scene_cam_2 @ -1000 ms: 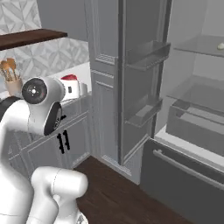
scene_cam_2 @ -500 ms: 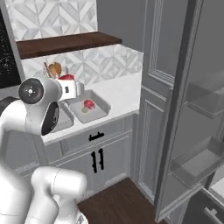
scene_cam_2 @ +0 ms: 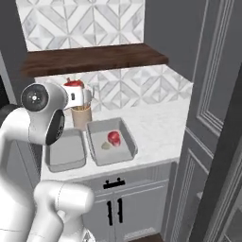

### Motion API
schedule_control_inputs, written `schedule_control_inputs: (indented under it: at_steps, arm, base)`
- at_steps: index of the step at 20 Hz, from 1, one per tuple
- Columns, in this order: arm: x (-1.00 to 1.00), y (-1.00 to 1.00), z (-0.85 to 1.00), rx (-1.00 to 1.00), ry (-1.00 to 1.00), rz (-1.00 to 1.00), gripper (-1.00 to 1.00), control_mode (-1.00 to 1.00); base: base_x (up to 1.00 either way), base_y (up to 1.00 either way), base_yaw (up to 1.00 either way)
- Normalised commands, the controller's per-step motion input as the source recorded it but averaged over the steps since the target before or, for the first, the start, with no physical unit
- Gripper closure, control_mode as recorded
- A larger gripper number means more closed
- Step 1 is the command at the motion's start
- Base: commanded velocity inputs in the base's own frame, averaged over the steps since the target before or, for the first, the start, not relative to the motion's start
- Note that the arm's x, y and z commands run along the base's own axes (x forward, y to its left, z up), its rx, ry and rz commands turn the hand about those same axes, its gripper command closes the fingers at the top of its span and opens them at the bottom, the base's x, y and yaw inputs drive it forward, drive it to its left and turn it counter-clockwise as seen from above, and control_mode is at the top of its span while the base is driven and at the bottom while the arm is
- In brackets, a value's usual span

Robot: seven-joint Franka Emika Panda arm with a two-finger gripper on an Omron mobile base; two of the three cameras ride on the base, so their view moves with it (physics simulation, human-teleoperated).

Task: Place one garlic and one steak in each tupperware on the nearby counter, to pack two identical lunches.

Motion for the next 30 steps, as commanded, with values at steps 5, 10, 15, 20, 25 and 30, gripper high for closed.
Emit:
schedule_control_inputs:
  at_steps: [5,10,15,20,25,30]
  arm:
    - [0.00,0.00,0.00,0.00,0.00,0.00,1.00,1.00]
    - [0.04,0.00,-0.24,0.00,0.01,0.12,1.00,-1.00]
    - [0.22,0.01,-0.65,-0.01,0.13,0.24,1.00,-1.00]
    - [0.48,0.05,-0.88,-0.07,0.13,0.25,1.00,-1.00]
    - [0.70,0.11,-0.97,-0.06,0.12,0.26,1.00,-1.00]
    - [0.61,0.22,-0.77,-0.02,0.16,0.25,1.00,-1.00]
  base:
    - [0.85,-0.15,0.52]
    - [0.30,-0.04,0.30]
    - [0.00,0.00,0.00]
    - [0.00,0.00,0.00]
    - [0.00,0.00,0.00]
    - [0.00,0.00,0.00]
